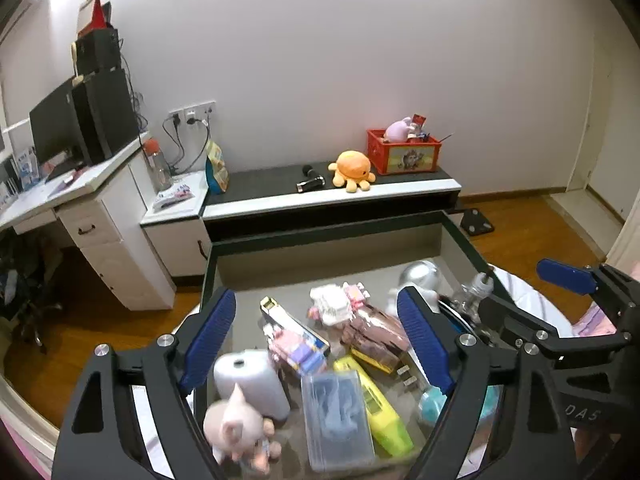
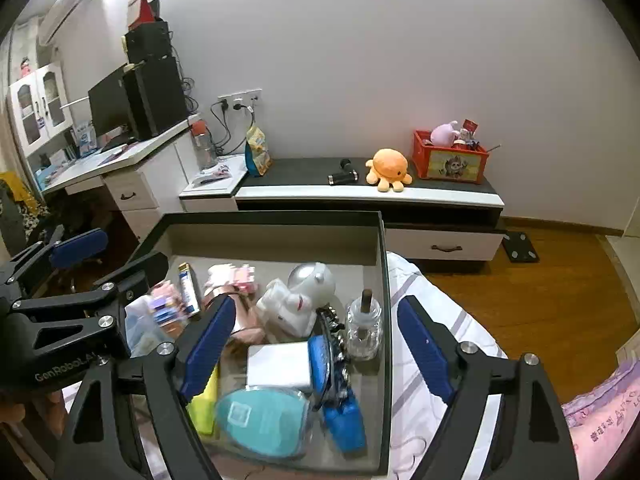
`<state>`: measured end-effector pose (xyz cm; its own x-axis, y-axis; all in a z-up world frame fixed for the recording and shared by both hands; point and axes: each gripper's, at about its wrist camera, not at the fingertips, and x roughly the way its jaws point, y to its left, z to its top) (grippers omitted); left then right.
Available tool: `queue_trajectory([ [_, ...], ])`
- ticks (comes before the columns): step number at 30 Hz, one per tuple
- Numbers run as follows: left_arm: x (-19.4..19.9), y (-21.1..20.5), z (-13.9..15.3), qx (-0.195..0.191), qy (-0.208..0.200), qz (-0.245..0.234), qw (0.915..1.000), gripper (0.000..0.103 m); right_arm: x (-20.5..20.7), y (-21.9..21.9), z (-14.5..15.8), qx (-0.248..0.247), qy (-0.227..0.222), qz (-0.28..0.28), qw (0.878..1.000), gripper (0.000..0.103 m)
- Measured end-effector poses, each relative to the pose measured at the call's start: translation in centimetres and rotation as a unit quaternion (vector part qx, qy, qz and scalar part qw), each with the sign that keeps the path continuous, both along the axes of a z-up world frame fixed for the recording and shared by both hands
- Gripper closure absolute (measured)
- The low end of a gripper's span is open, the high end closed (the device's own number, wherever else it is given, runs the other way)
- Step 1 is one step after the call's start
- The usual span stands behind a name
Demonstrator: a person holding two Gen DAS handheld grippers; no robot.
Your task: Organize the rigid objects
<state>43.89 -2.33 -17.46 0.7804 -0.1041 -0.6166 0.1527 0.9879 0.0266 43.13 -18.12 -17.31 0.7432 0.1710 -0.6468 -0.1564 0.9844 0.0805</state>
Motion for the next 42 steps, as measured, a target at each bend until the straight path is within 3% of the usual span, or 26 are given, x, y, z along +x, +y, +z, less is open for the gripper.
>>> queue_trajectory([
  [1,-0.5,0.2,0.2,-0.006,-0.002,0.002,1.0000,0.016,-0.3,0.0,0.1,0.003,-0.001,0.002,1.000,0.013],
  [3,-1.7,0.8,0.5,-0.012,-0.010,0.008,0.9998,0.009,-1.1,-0.1,0.4,0.010,-0.003,0.005,1.000,0.000],
  [7,-3.6,1.3,0.9,-0.029,-0.014,0.005,0.9995,0.005,-2.7,-0.3,0.8,0.008,-0.013,0.007,1.000,0.000],
  [10,-5.5,1.4,1.1,-0.021,-0.023,0.003,0.9995,0.001,-4.3,-0.1,1.4,0.002,-0.024,0.009,1.000,0.000],
  [19,-12.3,2.4,3.5,-0.044,-0.073,-0.002,0.9964,0.000,-10.6,0.5,4.0,-0.008,-0.087,0.004,0.996,0.000],
  [25,-17.7,2.1,5.2,-0.010,-0.118,0.009,0.9929,0.000,-15.2,0.8,5.9,-0.020,-0.132,-0.003,0.991,0.000],
  [33,-23.5,2.4,8.2,-0.003,-0.170,0.018,0.9852,0.000,-21.0,1.5,8.5,-0.027,-0.181,-0.006,0.983,0.000],
  [42,-30.8,2.5,11.7,0.016,-0.248,0.033,0.9680,0.000,-26.3,1.9,11.3,-0.015,-0.228,-0.001,0.974,0.000],
])
